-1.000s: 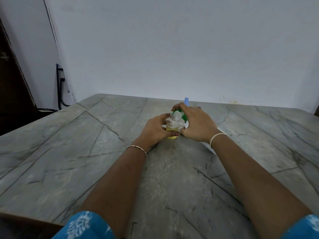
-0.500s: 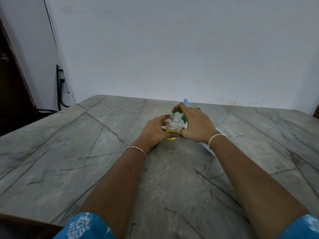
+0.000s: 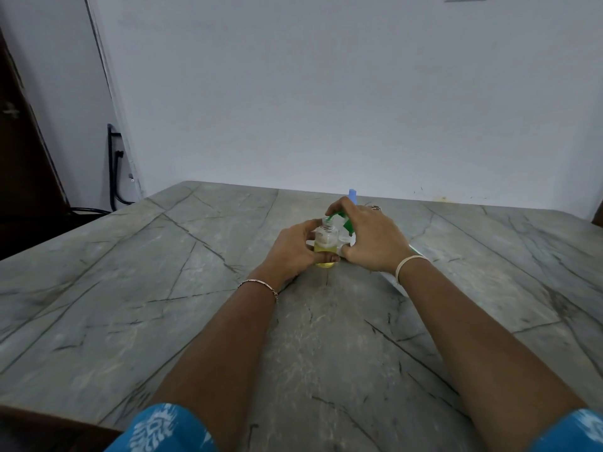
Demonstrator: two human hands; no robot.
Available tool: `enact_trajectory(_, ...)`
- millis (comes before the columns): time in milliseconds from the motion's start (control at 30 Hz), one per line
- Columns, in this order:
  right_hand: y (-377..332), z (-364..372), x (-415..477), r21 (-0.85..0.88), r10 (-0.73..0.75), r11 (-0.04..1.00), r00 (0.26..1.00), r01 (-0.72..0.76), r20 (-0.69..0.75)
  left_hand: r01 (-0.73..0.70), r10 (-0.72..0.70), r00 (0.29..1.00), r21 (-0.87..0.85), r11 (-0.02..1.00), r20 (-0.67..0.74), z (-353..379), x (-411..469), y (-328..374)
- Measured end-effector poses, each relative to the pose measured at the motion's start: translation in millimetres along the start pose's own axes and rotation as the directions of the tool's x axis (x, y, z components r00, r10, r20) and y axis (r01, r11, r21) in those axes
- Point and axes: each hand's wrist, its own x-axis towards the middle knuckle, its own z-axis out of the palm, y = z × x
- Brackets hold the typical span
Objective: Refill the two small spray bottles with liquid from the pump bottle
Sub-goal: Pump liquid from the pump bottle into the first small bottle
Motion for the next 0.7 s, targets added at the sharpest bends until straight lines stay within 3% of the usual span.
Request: enact_trajectory(700,-3.7,-0.5,0.4,-0.007,0.019,1.0,1.0,-0.019,-0.001,0.002,-0.001,1.0,-0.042,0.999,0.01,0.6,-0.7,1.1)
